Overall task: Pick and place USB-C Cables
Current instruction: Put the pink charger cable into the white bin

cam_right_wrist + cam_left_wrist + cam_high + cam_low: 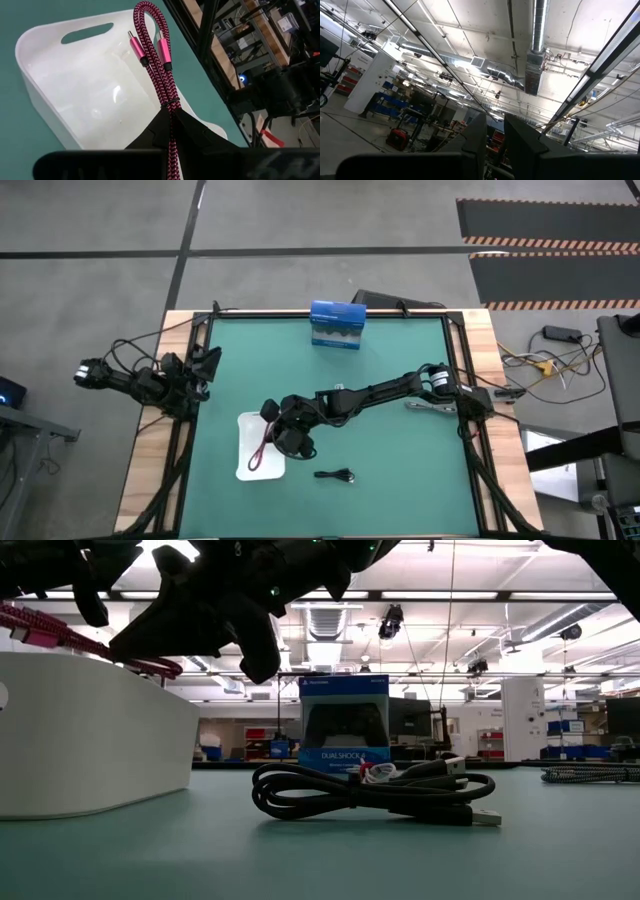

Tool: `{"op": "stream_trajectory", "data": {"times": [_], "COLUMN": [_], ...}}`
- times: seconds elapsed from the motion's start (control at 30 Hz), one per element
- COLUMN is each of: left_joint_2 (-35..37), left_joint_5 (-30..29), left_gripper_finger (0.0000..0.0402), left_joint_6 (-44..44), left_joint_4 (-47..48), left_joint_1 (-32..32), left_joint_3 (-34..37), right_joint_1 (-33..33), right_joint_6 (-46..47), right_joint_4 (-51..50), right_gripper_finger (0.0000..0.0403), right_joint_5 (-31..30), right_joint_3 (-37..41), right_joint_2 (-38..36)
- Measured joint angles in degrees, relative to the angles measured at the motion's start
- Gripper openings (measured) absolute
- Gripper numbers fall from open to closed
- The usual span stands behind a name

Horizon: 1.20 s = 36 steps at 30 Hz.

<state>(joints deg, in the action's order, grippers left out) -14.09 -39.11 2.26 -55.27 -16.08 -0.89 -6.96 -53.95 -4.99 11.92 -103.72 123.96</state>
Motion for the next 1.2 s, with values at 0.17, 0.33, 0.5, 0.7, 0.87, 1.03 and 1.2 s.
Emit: {"op": "stream_trajectory", "data": {"times": [0.17, 0.33, 0.5, 0.7, 0.87, 1.03, 1.2], "left_joint_2": [0.00, 0.00, 0.00, 0.00, 0.00, 0.00, 0.00], "left_joint_5": [0.01, 0.00, 0.01, 0.02, 0.01, 0.00, 0.01], "left_gripper_finger": [0.0052, 0.0052, 0.0052, 0.0052, 0.0052, 0.0052, 0.0052], "left_joint_6": [0.00, 0.00, 0.00, 0.00, 0.07, 0.09, 0.11], "left_joint_4": [0.00, 0.00, -0.01, -0.02, -0.02, -0.07, -0.18], "left_joint_1": [-0.02, 0.00, -0.02, 0.00, -0.01, 0.00, 0.00], "left_joint_3": [0.00, 0.00, 0.00, 0.00, 0.00, 0.00, 0.00], "right_joint_1": [0.00, 0.02, 0.01, 0.02, 0.02, 0.02, 0.02], "right_joint_6": [0.06, -0.04, -0.02, -0.02, -0.02, -0.03, -0.02], "right_joint_4": [-0.03, -0.88, -0.71, -0.64, -0.64, -0.71, -0.68], "right_gripper_finger": [0.0009, 0.0009, 0.0009, 0.0009, 0.0009, 0.0009, 0.0009], "right_joint_5": [0.00, 0.00, 0.00, -0.04, -0.03, -0.02, -0.11], "right_joint_3": [0.00, 0.00, 0.00, 0.00, 0.00, 0.00, 0.00], "right_joint_2": [0.00, 0.00, 0.00, 0.00, 0.00, 0.00, 0.00]}}
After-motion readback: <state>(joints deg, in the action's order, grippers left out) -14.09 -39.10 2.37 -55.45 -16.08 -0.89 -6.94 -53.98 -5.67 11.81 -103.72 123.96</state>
